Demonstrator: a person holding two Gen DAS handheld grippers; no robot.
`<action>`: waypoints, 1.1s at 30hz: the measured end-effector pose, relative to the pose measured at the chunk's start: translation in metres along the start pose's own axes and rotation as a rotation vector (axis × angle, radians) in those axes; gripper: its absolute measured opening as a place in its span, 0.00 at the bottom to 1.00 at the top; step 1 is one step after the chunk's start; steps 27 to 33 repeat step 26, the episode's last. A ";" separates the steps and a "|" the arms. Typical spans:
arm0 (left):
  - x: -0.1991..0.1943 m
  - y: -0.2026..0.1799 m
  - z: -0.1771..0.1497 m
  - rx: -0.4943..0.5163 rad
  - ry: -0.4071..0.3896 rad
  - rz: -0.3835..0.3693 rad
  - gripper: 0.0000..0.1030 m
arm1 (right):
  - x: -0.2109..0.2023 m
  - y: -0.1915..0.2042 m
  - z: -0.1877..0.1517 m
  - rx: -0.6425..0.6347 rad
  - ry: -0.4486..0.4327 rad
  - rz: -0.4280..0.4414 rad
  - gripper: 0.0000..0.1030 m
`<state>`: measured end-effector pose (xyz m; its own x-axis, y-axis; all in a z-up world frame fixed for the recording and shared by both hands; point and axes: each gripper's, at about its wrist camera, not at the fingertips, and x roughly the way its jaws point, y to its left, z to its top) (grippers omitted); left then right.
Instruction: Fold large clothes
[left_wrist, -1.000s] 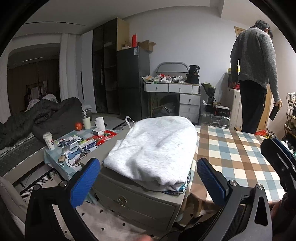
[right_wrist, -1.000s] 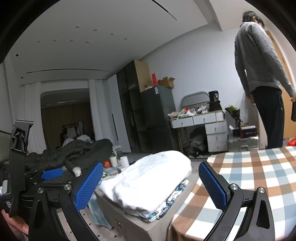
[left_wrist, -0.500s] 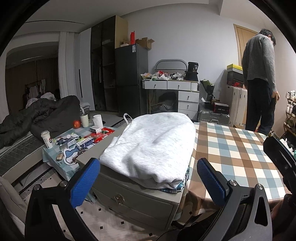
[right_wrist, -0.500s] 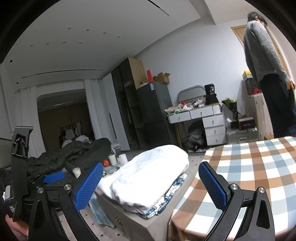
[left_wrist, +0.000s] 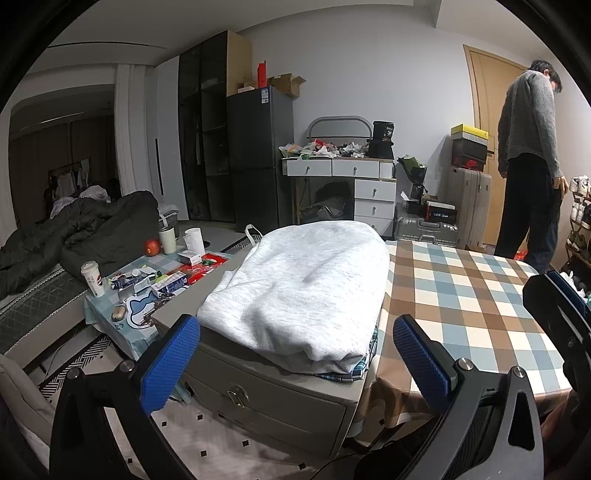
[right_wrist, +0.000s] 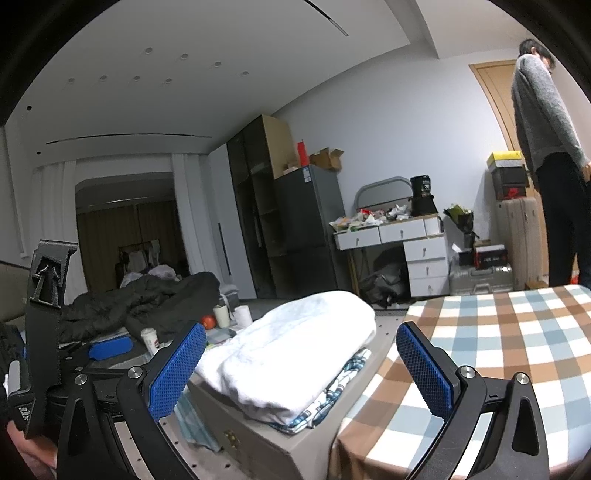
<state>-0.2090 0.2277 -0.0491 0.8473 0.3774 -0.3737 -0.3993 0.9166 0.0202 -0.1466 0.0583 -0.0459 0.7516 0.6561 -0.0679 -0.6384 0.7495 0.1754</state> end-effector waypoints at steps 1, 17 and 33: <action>0.001 0.000 0.000 0.001 -0.001 0.001 0.99 | 0.000 0.000 0.000 0.000 0.000 -0.001 1.00; 0.006 0.001 -0.001 0.013 0.002 -0.008 0.99 | 0.003 -0.002 0.000 0.008 0.014 -0.005 1.00; 0.008 0.000 0.001 0.030 -0.008 0.001 0.99 | 0.003 -0.007 0.002 0.005 0.017 -0.004 1.00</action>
